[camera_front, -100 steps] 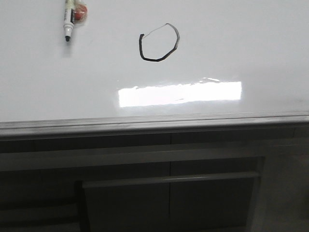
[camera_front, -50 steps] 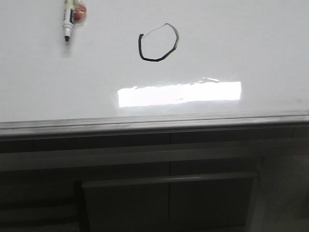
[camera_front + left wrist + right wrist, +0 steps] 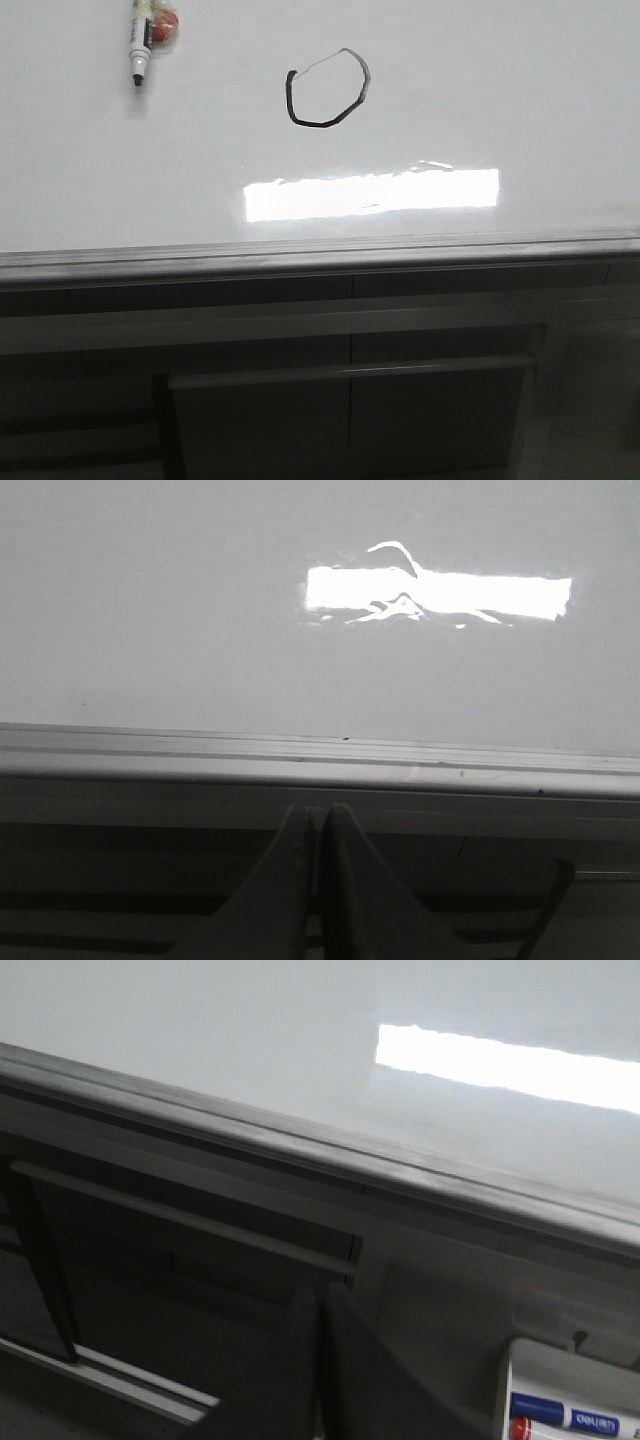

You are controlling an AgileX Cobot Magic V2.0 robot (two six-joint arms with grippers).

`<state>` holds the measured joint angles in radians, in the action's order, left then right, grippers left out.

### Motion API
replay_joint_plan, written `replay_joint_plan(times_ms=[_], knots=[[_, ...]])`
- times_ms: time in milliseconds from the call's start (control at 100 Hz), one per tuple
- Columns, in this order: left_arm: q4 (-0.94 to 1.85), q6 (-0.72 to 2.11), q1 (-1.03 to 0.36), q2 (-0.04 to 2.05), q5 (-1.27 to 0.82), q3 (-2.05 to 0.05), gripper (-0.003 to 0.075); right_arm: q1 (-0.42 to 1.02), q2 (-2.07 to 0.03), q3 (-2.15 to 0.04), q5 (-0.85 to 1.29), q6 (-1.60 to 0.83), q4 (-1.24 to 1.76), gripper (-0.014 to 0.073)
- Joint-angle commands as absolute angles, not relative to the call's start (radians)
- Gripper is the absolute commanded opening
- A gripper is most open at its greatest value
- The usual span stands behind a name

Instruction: Write number 0 on whiteboard

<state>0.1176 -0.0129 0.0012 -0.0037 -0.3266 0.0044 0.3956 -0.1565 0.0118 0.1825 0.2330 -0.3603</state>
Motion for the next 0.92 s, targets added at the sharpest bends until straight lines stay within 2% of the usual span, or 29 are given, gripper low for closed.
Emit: replay_joint_plan(times_ms=[0,100,220,910], knots=[[0.129,-0.013,0.003,-0.032,-0.273,0.035,-0.002,0.387,-0.12,0.025,0.198,0.239,-0.373,-0.0069],[0.129,-0.013,0.003,-0.032,-0.273,0.035,-0.002,0.387,-0.046,0.025,0.297,0.237,-0.369,-0.0069],[0.129,-0.013,0.003,-0.032,-0.273,0.035,-0.002,0.387,0.032,0.025,0.308,0.2,-0.369,-0.0069],[0.129,-0.013,0.003,-0.032,-0.273,0.035,-0.002,0.387,0.029,0.025,0.303,0.2,-0.366,-0.0069]])
